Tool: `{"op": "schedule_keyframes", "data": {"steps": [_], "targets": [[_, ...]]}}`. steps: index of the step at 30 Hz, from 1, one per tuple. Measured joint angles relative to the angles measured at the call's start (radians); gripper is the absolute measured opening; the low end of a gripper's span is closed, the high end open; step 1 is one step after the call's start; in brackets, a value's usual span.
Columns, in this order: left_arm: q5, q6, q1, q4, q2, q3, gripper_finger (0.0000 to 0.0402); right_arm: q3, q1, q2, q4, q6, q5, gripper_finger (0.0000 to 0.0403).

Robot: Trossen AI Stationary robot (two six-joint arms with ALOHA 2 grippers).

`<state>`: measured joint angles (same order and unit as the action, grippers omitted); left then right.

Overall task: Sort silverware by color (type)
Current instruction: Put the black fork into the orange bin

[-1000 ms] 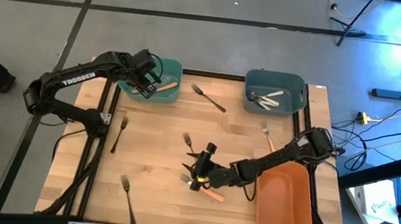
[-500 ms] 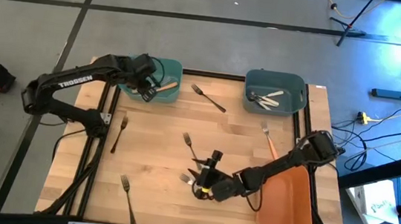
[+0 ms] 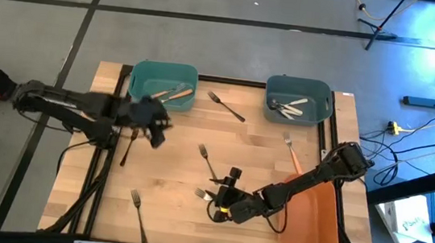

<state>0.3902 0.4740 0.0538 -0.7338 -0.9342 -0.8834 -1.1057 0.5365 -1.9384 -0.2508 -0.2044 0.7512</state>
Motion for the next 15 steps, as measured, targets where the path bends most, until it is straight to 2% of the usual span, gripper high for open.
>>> {"op": "schedule_keyframes", "data": {"steps": [6, 11, 15], "targets": [[0.018, -0.009, 0.214, 0.36, -0.039, 0.178, 0.0127, -0.108, -0.001, 0.045, 0.289, -0.116, -0.071, 0.0179], [0.142, 0.031, 0.352, 0.568, -0.1, 0.319, 0.0127, -0.128, -0.049, 0.045, 0.377, -0.235, -0.12, 0.0179], [0.323, 0.012, 0.417, 0.846, -0.159, 0.43, 0.0127, -0.104, -0.114, 0.042, 0.383, -0.32, -0.165, 0.0179]]}}
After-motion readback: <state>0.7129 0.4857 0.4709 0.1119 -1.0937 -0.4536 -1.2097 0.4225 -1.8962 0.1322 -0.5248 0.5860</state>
